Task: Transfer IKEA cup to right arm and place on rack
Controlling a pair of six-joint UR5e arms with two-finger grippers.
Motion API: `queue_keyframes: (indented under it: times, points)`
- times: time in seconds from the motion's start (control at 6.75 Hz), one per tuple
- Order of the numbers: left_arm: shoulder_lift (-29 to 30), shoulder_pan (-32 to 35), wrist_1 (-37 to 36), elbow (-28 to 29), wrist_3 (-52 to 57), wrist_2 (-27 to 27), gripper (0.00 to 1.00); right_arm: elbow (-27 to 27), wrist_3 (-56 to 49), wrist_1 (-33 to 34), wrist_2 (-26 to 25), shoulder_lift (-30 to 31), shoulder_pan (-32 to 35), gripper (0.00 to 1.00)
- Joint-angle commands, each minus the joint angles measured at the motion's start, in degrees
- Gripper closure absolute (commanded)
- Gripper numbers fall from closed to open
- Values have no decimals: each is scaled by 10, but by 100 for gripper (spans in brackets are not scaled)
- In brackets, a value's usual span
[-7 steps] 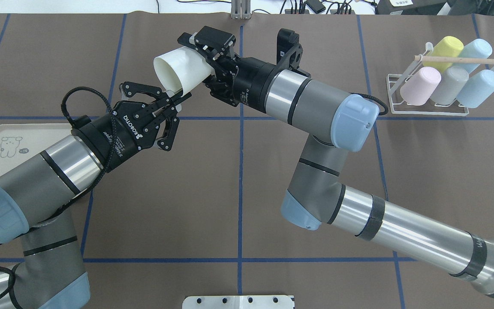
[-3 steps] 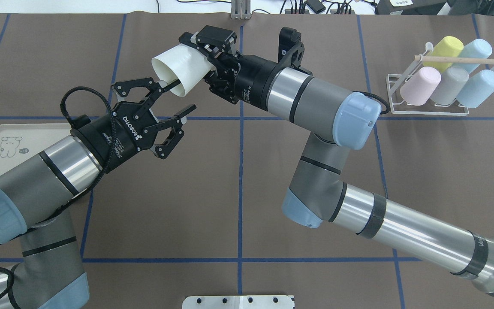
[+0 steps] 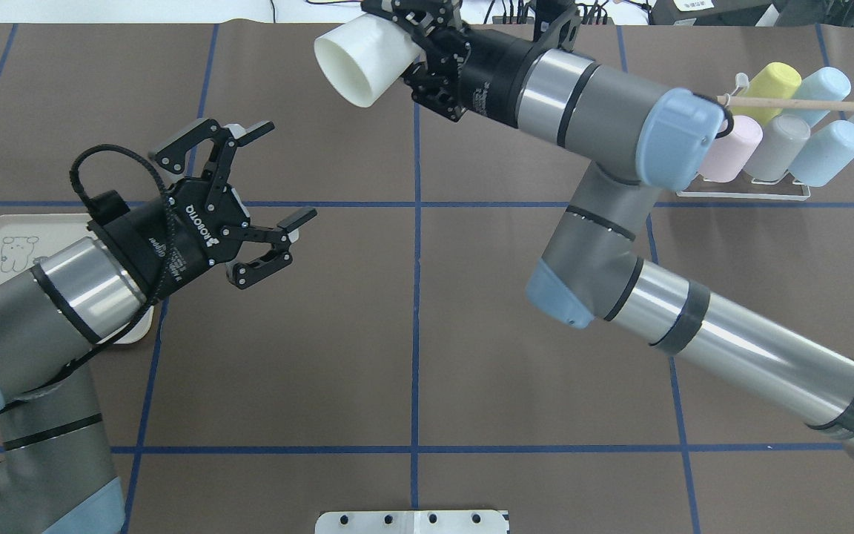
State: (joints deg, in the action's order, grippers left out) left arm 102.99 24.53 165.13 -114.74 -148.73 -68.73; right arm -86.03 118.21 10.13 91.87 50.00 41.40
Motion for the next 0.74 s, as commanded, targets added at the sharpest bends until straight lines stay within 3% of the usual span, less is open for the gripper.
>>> queue_keyframes:
  times: [0.0,0.3,0.59]
  points:
    - [-84,9,0,-43,78,-52,0,3,-17,22,65,39,92,100]
    - [-135,26,-9,-43,163,-83,0,-2,-190,169,165,56,186,100]
    - [-203,66,-10,-43,224,-145,0,-5,-378,248,149,95,225,100]
